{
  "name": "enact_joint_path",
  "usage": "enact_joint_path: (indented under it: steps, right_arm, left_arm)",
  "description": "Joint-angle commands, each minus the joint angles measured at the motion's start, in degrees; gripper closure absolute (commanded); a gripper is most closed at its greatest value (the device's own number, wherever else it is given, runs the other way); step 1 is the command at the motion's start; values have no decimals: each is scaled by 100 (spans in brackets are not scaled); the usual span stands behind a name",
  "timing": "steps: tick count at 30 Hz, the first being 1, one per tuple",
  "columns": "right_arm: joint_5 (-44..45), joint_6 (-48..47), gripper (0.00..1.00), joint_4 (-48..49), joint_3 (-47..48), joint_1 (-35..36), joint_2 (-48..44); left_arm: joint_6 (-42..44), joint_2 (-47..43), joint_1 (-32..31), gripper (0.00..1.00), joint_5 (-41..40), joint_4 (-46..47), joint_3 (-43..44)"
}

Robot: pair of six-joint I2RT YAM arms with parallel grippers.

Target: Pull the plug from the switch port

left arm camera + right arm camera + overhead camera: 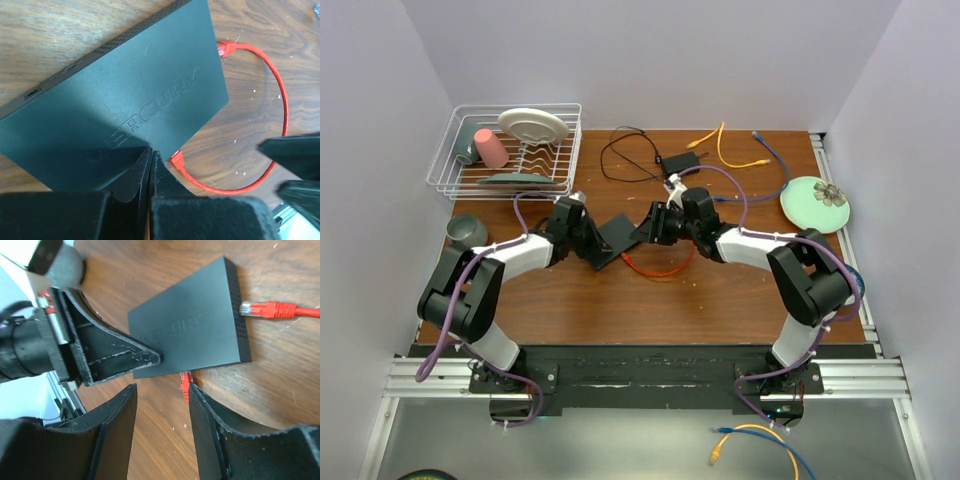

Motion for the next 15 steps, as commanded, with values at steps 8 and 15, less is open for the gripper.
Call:
enact_joint_path:
  steps: [8, 15]
  right_arm:
    - [-487, -463, 52, 8, 223, 117, 539]
    - [-328, -937, 49, -538, 451, 205, 838]
  left_arm:
    - [77, 188, -4, 100, -235, -8, -366]
    - [85, 303, -4, 100, -288, -52, -348]
